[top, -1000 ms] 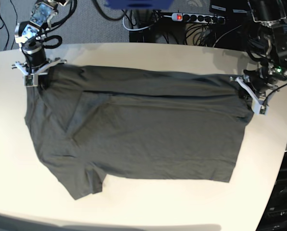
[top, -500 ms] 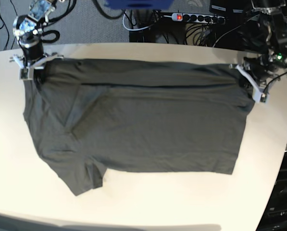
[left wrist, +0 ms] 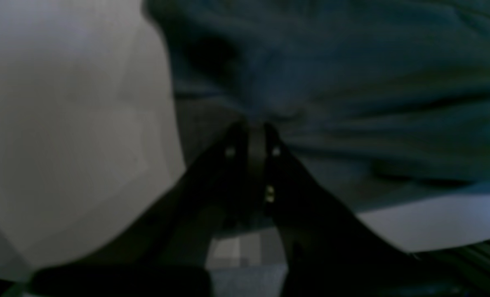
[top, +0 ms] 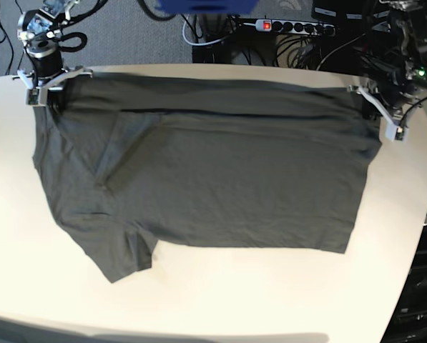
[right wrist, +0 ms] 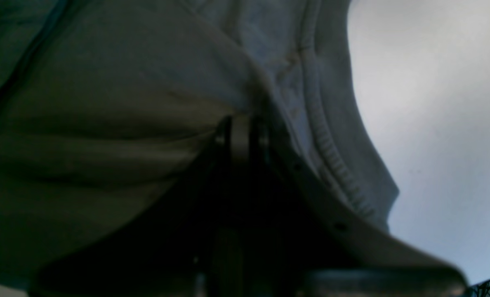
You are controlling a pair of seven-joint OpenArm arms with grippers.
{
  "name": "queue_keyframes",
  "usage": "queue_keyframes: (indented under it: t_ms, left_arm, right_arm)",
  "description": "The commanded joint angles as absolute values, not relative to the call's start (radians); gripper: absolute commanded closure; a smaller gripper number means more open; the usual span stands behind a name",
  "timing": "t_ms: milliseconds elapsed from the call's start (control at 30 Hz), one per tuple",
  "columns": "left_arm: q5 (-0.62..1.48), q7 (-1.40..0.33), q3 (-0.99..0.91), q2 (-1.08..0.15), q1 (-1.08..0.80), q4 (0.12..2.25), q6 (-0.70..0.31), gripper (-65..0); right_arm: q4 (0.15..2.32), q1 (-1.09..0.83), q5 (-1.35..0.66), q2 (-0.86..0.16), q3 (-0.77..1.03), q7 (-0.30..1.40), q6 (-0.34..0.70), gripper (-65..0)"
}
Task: Fold the T-shirt properly
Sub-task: 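Hold the shoulder edge with both grippers, stretching it taut along the table edge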
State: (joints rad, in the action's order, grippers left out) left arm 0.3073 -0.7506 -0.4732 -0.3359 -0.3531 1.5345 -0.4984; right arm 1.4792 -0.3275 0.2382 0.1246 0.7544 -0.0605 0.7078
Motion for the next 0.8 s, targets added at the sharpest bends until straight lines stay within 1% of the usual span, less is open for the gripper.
queue_keyframes:
  t_ms: [0, 200, 433, 767]
  left_arm:
    - [0.246, -0.831, -0.475, -0.348, -0.375, 1.529, -0.481, -2.6]
    - [0.248, -0.826, -0.476, -0.346, -0.429, 1.537, -0.481, -2.6]
    - [0.249, -0.822, -0.476, -0.346, -0.441, 1.538, -0.481, -2.6]
    - [0.249, -0.831, -0.478, -0.338, -0.501, 1.629, -0.481, -2.6]
  right_arm:
    - [1.480, -0.348, 0.285, 0.119, 0.762, 0.013, 0.698, -0.7]
    - [1.480, -0.371, 0.280, 0.116, 0.759, 0.012, 0.698, -0.7]
    - [1.480, -0.369, 0.280, 0.114, 0.757, 0.012, 0.698, -0.7]
    - [1.480, -0.369, 0.280, 0.113, 0.757, 0.012, 0.698, -0.7]
